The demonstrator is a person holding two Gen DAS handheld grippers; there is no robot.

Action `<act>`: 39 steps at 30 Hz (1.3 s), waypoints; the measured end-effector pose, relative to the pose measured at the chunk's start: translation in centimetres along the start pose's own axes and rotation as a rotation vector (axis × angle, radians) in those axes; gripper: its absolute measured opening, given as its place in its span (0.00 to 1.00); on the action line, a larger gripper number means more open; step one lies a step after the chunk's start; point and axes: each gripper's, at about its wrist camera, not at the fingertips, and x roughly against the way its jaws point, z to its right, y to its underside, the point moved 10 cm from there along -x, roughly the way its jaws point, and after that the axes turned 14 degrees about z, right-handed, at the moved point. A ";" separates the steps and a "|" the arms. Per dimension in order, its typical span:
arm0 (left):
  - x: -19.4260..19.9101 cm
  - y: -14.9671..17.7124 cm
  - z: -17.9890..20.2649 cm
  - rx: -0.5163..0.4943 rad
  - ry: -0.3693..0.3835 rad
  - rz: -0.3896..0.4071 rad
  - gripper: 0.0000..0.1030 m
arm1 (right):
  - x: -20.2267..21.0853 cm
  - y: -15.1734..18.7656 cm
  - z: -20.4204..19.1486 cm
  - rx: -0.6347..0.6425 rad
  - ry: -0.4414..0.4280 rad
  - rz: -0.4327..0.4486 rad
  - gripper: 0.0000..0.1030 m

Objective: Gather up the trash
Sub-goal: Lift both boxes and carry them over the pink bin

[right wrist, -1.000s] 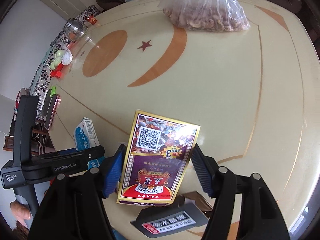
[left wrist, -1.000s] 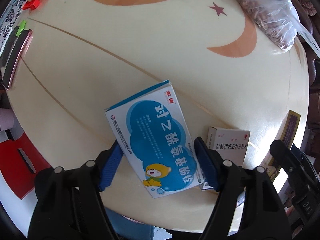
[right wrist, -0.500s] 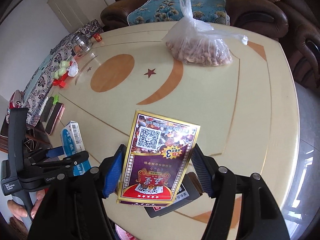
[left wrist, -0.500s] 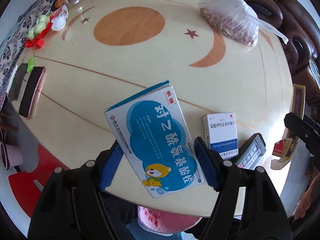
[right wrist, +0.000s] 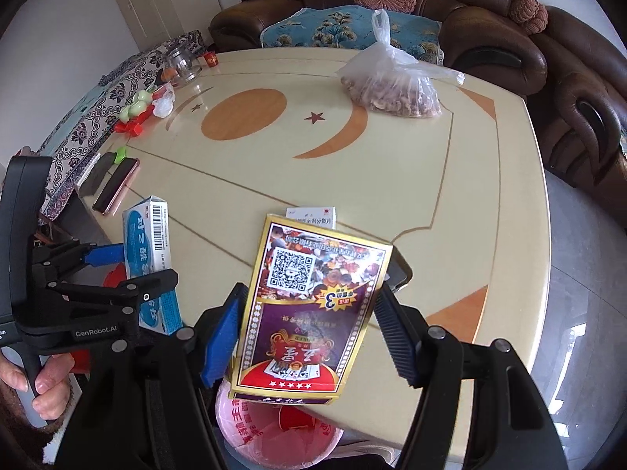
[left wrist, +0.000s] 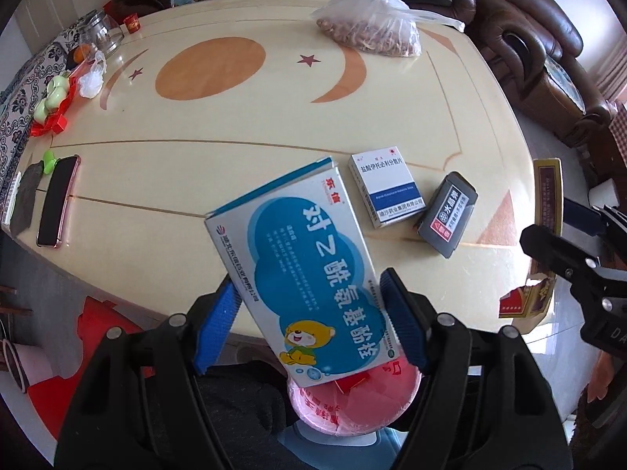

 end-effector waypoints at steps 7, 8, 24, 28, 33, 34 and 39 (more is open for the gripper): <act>2.3 3.1 1.0 -0.084 0.024 0.038 0.69 | 2.8 3.9 -2.6 0.030 0.021 0.005 0.62; 2.5 3.7 1.3 -0.097 0.027 0.040 0.69 | 3.2 4.6 -2.9 0.030 0.023 0.005 0.62; 2.1 13.4 3.8 -0.266 0.095 -0.002 0.69 | 5.0 14.6 -3.0 -0.041 0.088 -0.032 0.62; 1.4 15.5 4.4 -0.286 0.110 -0.022 0.69 | 4.7 16.4 -3.2 -0.054 0.095 -0.038 0.62; 0.8 17.8 5.5 -0.336 0.121 -0.033 0.69 | 4.2 18.2 -3.2 -0.061 0.113 -0.042 0.62; 0.6 18.2 5.8 -0.342 0.129 -0.038 0.69 | 4.1 18.6 -3.1 -0.063 0.122 -0.042 0.62; -0.3 20.2 6.6 -0.359 0.151 -0.076 0.69 | 3.5 20.4 -2.5 -0.075 0.147 -0.057 0.62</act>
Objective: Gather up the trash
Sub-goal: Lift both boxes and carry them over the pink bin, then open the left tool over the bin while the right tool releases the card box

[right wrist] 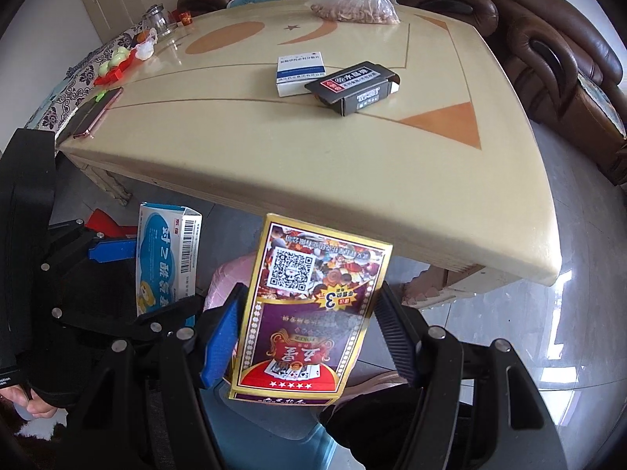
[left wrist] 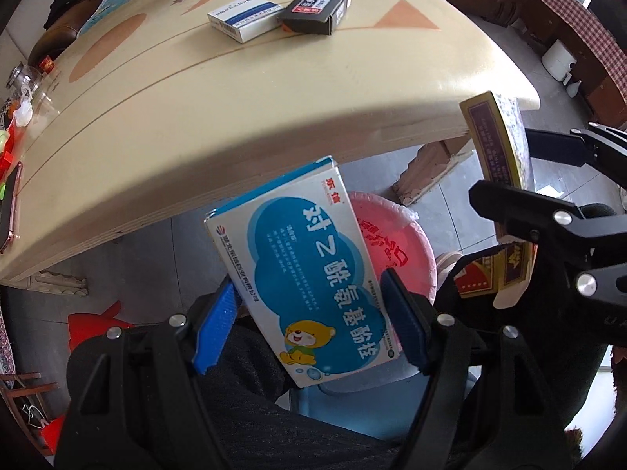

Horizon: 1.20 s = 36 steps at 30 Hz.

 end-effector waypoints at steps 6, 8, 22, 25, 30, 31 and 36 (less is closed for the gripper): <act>-1.8 1.6 0.8 -0.005 0.031 -0.038 0.69 | -1.3 1.9 0.6 -0.012 0.023 -0.018 0.62; -2.4 2.3 1.0 0.000 0.045 -0.054 0.69 | -2.0 2.5 0.7 -0.015 0.030 -0.026 0.62; -8.7 6.5 1.1 0.060 0.109 -0.180 0.69 | -7.3 7.2 1.3 -0.054 0.066 -0.095 0.62; -10.1 7.2 0.8 0.087 0.120 -0.209 0.69 | -8.9 8.0 1.2 -0.068 0.062 -0.116 0.62; -12.0 8.0 0.6 0.098 0.105 -0.245 0.69 | -11.0 9.1 1.0 -0.060 0.065 -0.146 0.62; -12.3 8.3 0.6 0.101 0.107 -0.249 0.68 | -11.4 9.3 1.0 -0.056 0.064 -0.152 0.62; -13.5 9.0 0.6 0.102 0.105 -0.272 0.69 | -13.1 10.1 1.2 -0.053 0.064 -0.179 0.62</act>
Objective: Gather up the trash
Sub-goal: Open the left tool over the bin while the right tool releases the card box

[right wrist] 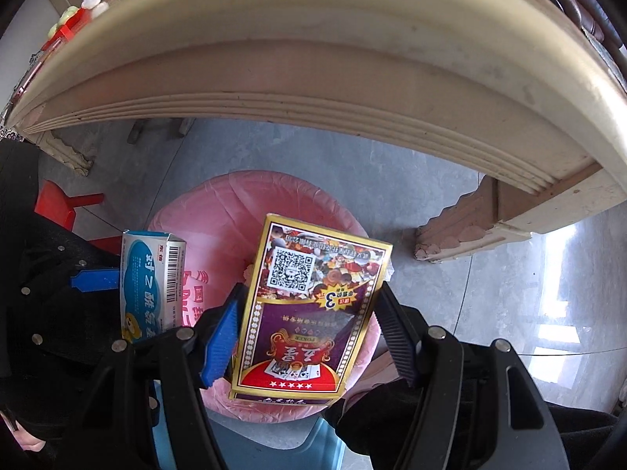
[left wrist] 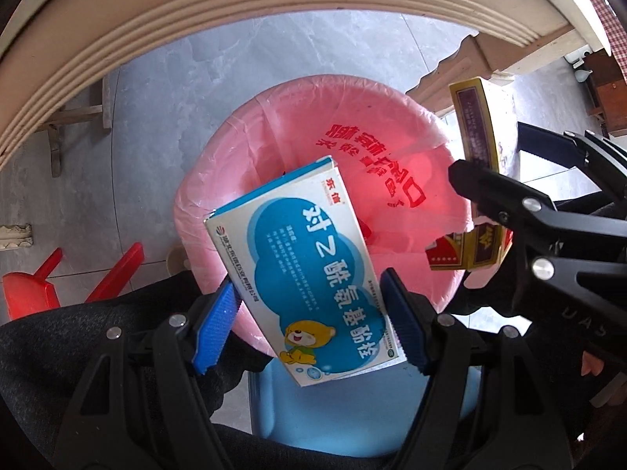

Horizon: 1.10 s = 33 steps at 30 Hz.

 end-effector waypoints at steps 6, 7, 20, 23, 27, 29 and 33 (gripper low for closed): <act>-1.6 0.5 -0.1 0.015 0.007 -0.051 0.69 | -1.8 0.6 0.2 -0.015 -0.018 -0.037 0.62; -1.8 0.6 -0.1 0.019 0.012 -0.059 0.69 | -2.0 0.7 0.1 -0.019 -0.022 -0.041 0.62; -2.8 0.7 -0.6 0.047 0.008 -0.083 0.69 | -3.4 1.1 -0.3 -0.043 -0.053 -0.076 0.63; -3.0 0.8 -0.6 0.059 0.020 -0.092 0.69 | -3.3 1.1 -0.5 -0.044 -0.055 -0.074 0.63; -3.1 0.8 -0.6 0.052 0.007 -0.086 0.69 | -3.4 1.2 -0.6 -0.040 -0.057 -0.076 0.63; -3.2 0.9 -0.7 0.053 0.002 -0.095 0.69 | -3.4 1.2 -0.6 -0.035 -0.058 -0.077 0.64; -3.2 0.8 -1.0 0.067 -0.003 -0.094 0.69 | -3.5 1.2 -0.9 -0.016 -0.051 -0.081 0.72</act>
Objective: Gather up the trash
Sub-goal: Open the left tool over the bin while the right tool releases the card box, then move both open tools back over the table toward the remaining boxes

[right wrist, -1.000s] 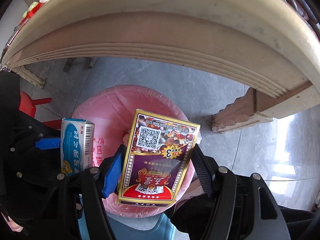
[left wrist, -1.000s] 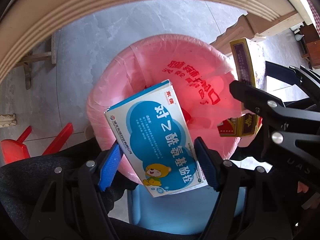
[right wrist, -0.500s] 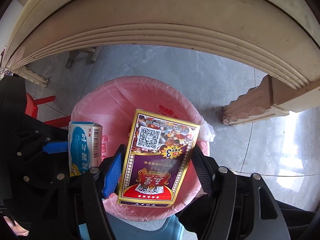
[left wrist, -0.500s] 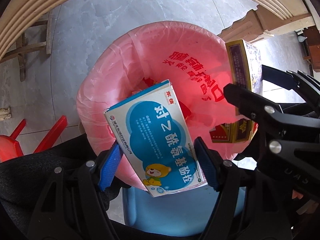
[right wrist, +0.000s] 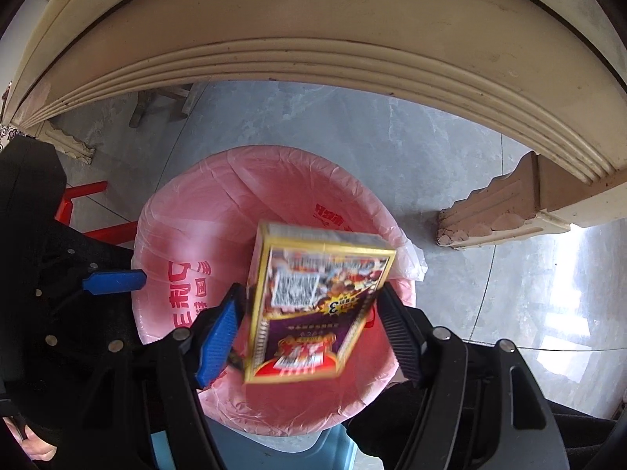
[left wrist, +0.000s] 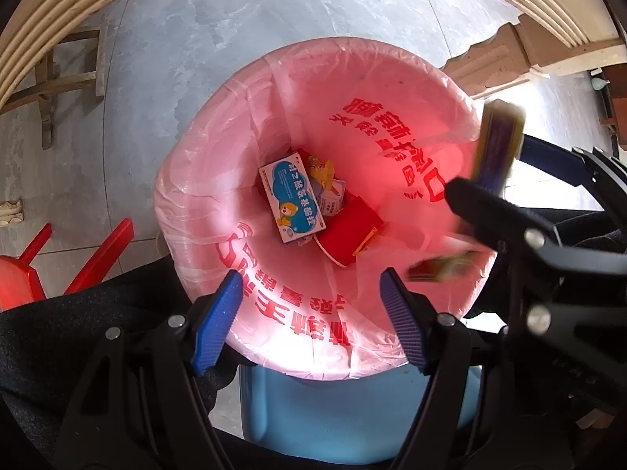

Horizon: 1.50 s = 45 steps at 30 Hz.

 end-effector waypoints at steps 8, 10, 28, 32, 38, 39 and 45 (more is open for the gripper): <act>-0.1 0.1 -0.1 -0.006 -0.009 0.001 0.69 | -0.3 0.2 0.3 -0.003 0.009 -0.009 0.73; 0.0 0.1 -0.2 -0.007 -0.013 0.003 0.69 | -0.3 0.2 0.3 -0.004 0.011 -0.010 0.73; 5.1 0.3 -0.4 -0.039 -0.099 0.058 0.69 | 3.9 0.3 0.2 -0.082 -0.036 -0.008 0.78; 10.3 -0.7 -0.8 -0.053 -0.129 0.094 0.69 | 8.5 -1.4 -0.1 -0.103 -0.087 0.040 0.78; 19.4 -5.3 -1.5 -0.058 -0.214 0.229 0.70 | 16.1 -6.6 0.5 -0.077 -0.084 0.157 0.88; 21.0 -6.3 -1.4 -0.051 -0.212 0.254 0.70 | 17.4 -7.7 0.5 -0.061 -0.082 0.174 0.88; 28.2 -11.0 -0.7 -0.033 -0.202 0.366 0.79 | 23.5 -13.2 0.7 -0.048 -0.078 0.249 0.89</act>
